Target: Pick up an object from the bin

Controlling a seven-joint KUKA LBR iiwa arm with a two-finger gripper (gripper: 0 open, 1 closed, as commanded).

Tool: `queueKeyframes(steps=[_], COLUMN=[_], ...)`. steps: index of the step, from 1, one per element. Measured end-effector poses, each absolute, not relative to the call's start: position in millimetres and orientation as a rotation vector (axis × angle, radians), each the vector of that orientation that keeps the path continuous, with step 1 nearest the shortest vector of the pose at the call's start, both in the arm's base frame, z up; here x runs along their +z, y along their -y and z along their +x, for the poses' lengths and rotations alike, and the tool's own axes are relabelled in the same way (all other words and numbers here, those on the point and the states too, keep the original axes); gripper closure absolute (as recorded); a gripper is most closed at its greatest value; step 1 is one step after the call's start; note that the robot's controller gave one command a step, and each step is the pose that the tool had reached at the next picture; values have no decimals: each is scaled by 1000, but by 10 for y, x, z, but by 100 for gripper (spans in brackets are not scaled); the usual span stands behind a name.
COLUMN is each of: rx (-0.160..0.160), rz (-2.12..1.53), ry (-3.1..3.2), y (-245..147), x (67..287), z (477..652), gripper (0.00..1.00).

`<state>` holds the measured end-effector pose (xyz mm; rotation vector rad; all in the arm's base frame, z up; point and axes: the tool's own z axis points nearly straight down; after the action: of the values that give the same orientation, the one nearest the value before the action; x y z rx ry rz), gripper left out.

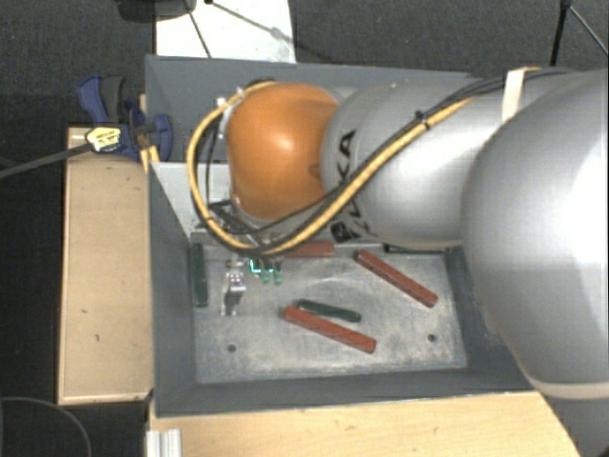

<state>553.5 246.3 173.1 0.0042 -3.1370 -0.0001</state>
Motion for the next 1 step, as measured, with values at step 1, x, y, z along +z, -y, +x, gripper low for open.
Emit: queueKeyframes(steps=[1], rx=[-2], rz=[-3], ry=[3144], y=[-2454], x=[1767], z=[5557], gripper=[0])
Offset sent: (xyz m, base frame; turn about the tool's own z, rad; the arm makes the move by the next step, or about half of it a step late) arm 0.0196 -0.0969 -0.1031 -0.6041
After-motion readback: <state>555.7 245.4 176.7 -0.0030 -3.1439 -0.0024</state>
